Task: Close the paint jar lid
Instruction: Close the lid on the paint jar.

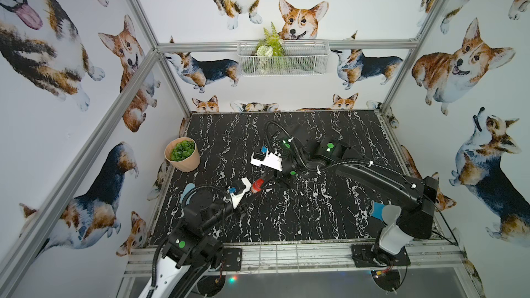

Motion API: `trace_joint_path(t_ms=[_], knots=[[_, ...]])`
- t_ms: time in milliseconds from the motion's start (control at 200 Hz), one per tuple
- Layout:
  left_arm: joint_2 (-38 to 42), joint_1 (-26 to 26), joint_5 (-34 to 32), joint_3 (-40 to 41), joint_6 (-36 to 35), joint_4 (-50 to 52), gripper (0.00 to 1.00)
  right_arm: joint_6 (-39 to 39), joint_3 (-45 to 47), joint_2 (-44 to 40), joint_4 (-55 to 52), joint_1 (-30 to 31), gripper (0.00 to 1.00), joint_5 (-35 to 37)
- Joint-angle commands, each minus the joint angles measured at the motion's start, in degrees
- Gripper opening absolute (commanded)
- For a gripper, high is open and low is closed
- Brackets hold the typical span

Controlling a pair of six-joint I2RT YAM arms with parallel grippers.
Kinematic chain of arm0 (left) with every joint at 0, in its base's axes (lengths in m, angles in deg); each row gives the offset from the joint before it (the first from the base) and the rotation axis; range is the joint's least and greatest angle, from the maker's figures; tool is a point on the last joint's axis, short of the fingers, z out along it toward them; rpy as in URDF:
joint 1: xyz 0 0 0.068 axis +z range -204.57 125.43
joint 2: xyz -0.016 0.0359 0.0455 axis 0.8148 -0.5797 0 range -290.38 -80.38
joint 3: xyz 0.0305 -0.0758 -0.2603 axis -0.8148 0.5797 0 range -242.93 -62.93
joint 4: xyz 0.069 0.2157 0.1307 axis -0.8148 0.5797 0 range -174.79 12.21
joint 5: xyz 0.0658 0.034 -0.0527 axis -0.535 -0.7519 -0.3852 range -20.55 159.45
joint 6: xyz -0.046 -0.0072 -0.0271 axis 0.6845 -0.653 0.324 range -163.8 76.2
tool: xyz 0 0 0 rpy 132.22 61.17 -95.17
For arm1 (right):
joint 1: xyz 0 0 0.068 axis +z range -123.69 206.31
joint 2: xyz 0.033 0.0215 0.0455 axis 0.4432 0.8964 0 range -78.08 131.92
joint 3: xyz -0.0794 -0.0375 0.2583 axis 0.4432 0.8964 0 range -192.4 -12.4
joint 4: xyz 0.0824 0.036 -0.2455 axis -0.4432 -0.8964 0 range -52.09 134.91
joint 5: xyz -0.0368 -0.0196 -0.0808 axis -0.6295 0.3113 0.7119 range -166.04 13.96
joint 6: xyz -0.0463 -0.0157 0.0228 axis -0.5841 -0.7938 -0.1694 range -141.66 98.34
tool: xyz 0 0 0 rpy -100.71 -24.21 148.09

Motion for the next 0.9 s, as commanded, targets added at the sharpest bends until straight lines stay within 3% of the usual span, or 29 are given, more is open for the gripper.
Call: trace_joint_path(t_ms=[0,536,891], knots=[[0.08,0.03,0.81,-0.46,-0.38,-1.53,0.32,-2.05,-1.08,0.62,-1.41,0.2,0.31,-1.65],[0.79,0.02,-0.15,-0.54,-0.47,-1.5,0.32,-3.15,-2.82,3.41,-4.69,1.31,0.31,-3.01],[1.57,0.02,-0.86,-0.55,-0.73,-1.58,0.32,-0.31,0.17,3.2,1.92,1.89,0.3,-3.58]])
